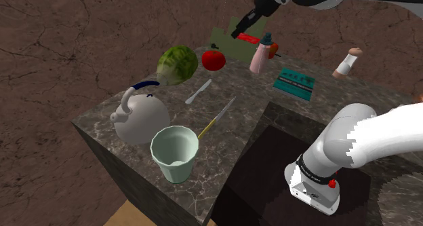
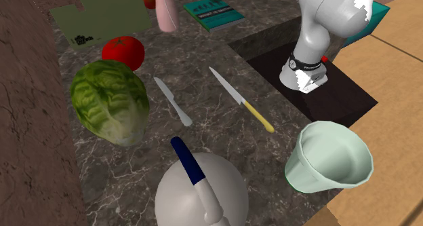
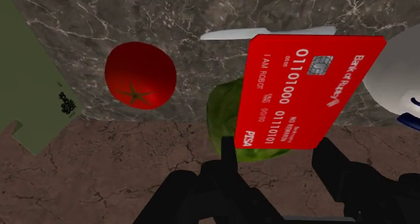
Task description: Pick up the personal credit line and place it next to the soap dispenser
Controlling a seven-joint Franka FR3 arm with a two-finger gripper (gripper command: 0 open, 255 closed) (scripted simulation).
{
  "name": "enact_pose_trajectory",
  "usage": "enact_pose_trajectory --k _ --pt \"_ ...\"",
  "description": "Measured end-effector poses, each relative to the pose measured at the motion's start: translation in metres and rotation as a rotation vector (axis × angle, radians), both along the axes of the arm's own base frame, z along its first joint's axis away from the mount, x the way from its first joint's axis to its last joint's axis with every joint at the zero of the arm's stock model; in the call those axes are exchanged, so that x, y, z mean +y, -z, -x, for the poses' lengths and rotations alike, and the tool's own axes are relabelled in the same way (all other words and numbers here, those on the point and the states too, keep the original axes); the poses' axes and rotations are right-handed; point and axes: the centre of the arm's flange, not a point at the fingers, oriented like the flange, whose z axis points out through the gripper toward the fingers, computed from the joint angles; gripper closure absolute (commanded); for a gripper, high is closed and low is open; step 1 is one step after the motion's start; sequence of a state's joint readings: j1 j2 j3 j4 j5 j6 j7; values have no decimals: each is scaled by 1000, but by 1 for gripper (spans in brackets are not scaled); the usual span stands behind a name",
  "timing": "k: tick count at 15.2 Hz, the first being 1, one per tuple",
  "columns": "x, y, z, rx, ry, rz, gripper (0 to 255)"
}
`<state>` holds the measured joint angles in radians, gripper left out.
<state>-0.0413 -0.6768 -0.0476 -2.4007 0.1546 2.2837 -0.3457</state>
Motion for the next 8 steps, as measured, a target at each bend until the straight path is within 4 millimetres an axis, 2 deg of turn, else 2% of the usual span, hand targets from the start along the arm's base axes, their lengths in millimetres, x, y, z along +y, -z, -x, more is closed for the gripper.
enact_pose_trajectory --k 8 --pt "-108 1 15 0 0 0 255"
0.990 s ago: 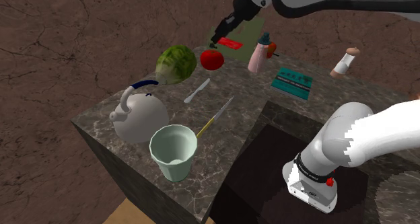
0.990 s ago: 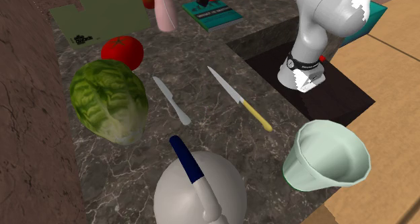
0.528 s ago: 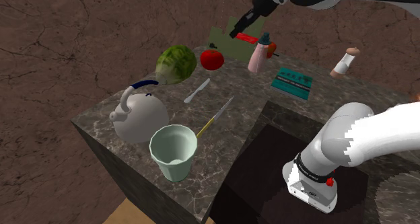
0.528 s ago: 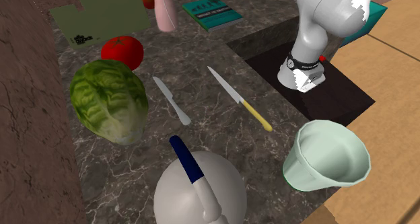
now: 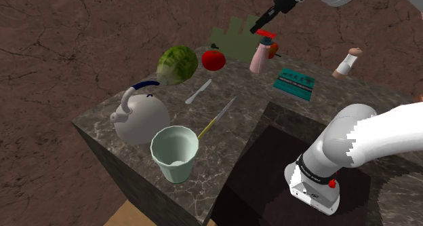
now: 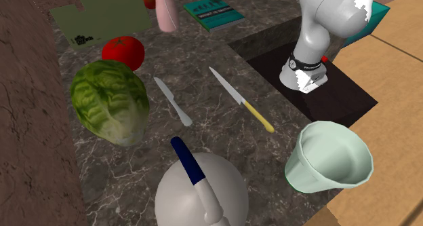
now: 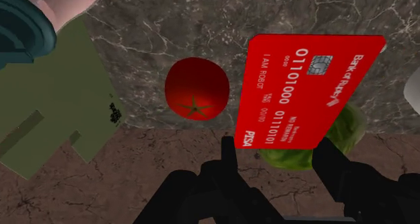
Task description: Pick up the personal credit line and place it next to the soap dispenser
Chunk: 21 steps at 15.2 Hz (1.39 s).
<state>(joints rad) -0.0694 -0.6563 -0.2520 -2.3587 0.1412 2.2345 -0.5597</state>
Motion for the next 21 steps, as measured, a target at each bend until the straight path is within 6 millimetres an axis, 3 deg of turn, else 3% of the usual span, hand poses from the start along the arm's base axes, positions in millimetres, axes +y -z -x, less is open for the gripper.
enact_pose_trajectory --k 10,14,21 --pt "-125 -1 14 0 -1 0 255" --pt "-135 16 15 0 -2 1 255" --pt "-135 51 17 0 -2 1 255"
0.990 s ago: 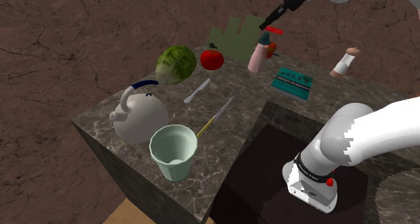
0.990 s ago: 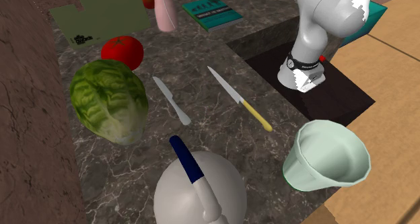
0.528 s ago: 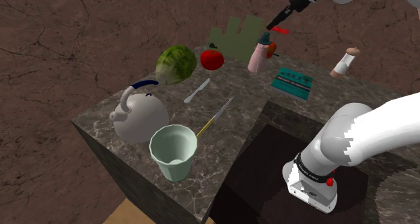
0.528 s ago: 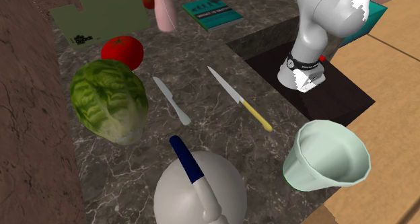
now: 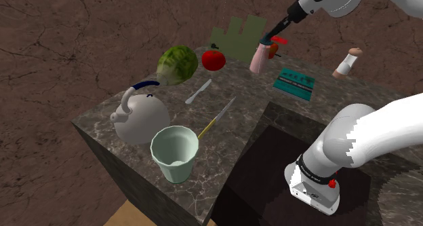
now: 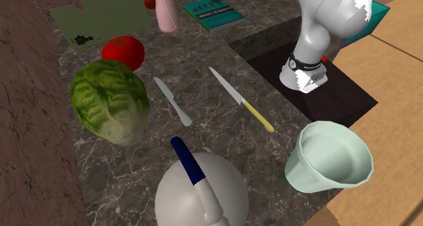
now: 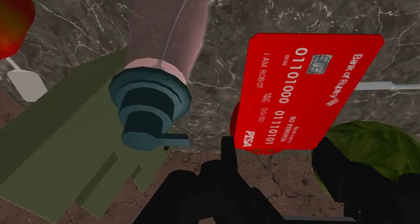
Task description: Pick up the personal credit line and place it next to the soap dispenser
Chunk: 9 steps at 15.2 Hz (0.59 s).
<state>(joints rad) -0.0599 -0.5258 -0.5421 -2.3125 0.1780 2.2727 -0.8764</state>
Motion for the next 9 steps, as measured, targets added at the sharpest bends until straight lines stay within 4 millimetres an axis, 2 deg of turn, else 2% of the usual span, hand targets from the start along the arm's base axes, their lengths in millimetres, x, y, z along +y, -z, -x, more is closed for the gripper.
enact_pose_trajectory --k 9 --pt "0 49 -2 0 0 0 255"
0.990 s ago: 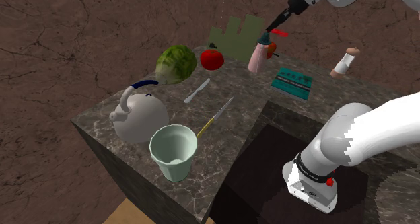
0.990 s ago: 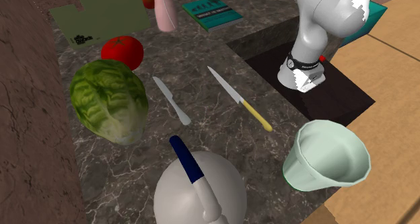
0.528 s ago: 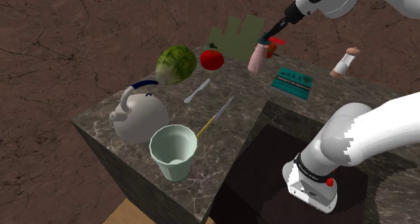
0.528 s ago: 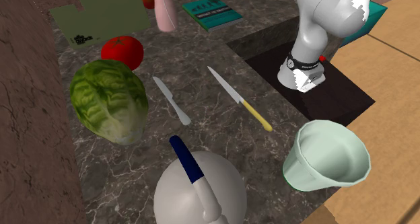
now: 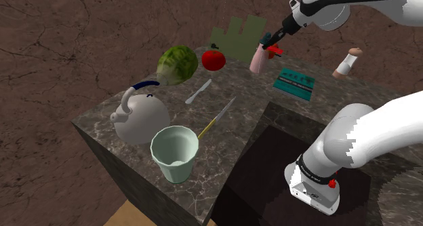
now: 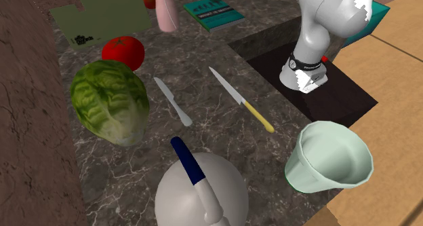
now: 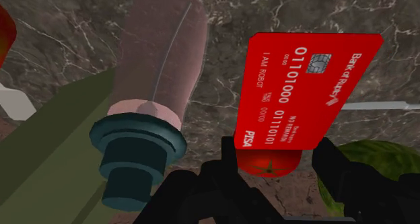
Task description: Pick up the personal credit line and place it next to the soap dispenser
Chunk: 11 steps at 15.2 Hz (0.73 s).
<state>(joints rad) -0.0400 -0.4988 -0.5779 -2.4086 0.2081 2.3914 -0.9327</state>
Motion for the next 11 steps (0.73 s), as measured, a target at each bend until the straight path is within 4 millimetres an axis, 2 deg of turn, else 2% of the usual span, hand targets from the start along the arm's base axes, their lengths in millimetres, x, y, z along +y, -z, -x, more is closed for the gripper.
enact_pose_trajectory --k 11 --pt "-1 56 1 0 0 0 255"
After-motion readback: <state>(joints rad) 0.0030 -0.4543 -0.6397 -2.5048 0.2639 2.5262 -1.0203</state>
